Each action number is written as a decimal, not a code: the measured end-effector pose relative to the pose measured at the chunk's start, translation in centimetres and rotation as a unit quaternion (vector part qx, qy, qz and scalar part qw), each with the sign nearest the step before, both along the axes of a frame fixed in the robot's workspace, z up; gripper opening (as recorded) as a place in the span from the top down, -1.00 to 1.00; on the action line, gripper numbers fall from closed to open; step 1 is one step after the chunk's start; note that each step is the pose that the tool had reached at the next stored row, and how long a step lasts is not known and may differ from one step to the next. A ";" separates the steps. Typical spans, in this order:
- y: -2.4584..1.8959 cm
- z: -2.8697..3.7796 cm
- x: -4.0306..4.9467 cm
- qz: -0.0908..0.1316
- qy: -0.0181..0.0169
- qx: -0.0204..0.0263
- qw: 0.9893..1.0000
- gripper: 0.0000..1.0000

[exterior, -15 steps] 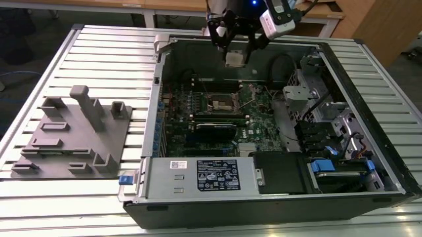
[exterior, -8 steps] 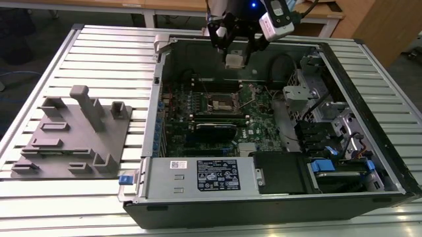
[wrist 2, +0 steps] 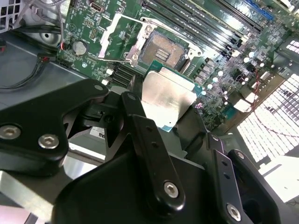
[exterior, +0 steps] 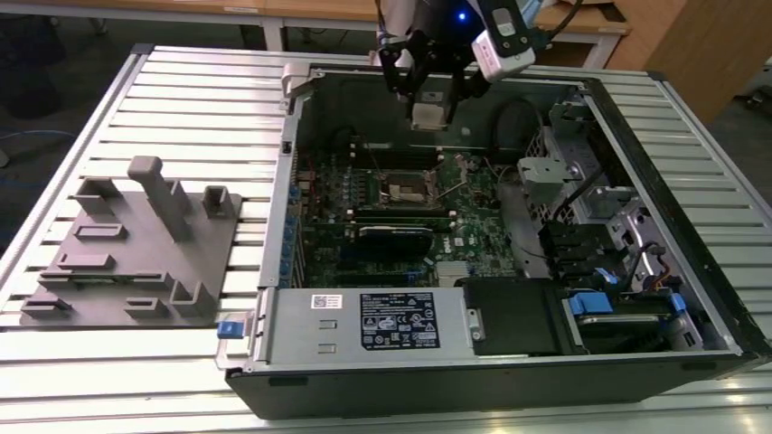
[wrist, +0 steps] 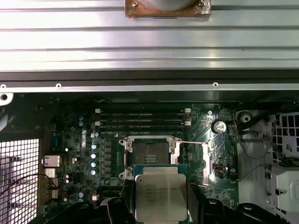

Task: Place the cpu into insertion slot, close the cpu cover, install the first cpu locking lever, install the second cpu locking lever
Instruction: 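Place the cpu into insertion slot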

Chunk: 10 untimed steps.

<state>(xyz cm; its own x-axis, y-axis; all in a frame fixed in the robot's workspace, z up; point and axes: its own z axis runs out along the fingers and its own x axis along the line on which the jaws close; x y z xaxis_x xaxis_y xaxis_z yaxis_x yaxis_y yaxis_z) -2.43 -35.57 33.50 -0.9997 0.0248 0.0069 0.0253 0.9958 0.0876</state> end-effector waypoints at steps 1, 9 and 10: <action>0.00 -0.12 -0.01 0.000 0.000 0.000 1.000 -0.08; 0.00 -1.06 -0.18 0.000 -0.004 0.000 1.000 -0.08; 0.00 -1.18 -0.21 0.000 -0.004 -0.001 1.000 -0.08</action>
<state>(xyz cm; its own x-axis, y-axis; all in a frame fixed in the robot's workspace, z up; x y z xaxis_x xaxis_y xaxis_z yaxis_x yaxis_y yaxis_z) -2.64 -35.56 32.31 -0.9997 0.0245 -0.0020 0.0243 0.9960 0.0863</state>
